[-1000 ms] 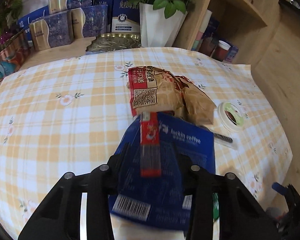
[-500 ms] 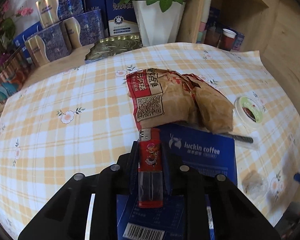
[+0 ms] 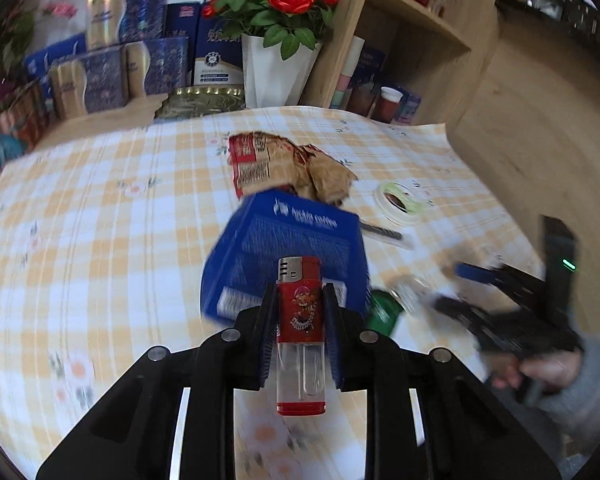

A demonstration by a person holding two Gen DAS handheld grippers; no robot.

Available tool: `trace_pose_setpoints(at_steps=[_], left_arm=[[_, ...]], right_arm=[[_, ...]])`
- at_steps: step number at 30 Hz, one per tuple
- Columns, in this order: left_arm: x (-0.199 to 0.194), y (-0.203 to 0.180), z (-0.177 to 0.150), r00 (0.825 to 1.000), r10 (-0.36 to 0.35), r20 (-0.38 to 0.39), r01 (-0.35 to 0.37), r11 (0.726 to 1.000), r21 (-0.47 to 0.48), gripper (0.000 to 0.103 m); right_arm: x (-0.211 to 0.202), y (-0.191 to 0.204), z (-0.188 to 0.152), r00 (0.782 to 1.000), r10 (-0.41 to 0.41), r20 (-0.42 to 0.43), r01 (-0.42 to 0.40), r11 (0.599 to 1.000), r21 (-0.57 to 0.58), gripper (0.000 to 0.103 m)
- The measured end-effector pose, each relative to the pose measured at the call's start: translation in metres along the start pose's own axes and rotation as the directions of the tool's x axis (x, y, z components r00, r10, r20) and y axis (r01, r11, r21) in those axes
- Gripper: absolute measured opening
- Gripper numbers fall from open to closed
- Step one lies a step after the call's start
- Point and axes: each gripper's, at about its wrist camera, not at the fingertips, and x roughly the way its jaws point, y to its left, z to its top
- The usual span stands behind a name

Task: Collect trash
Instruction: 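Grasp the clear plastic bag with the right tool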

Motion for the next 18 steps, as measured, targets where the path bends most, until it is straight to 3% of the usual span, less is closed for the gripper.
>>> trace_pose_setpoints(at_steps=[7,11,14,18], left_arm=[[-0.035,0.007,-0.044,0.999,-0.035,0.018,0.037,0.994,-0.102,0.022],[-0.044,0.008,-0.069,0.998,-0.061,0.006,0.061,0.988,-0.142,0.022],[-0.048,0.007,-0.084,0.997,-0.081,-0.005,0.079,0.984,-0.159,0.022],[-0.056,0.002,-0.097,0.996,-0.093,-0.012,0.09,0.984,-0.151,0.022]], right_arm=[[0.03,0.012,0.013,0.996,0.044,-0.077,-0.044,0.999,-0.004,0.069],[0.041,0.017,0.011,0.991,0.034,-0.131,-0.037,0.999,-0.016,0.041],[0.033,0.017,0.006,0.993,0.058,-0.107,-0.058,0.998,0.001,0.034],[0.007,0.021,-0.003,0.996,0.069,-0.057,-0.069,0.998,0.012,0.033]])
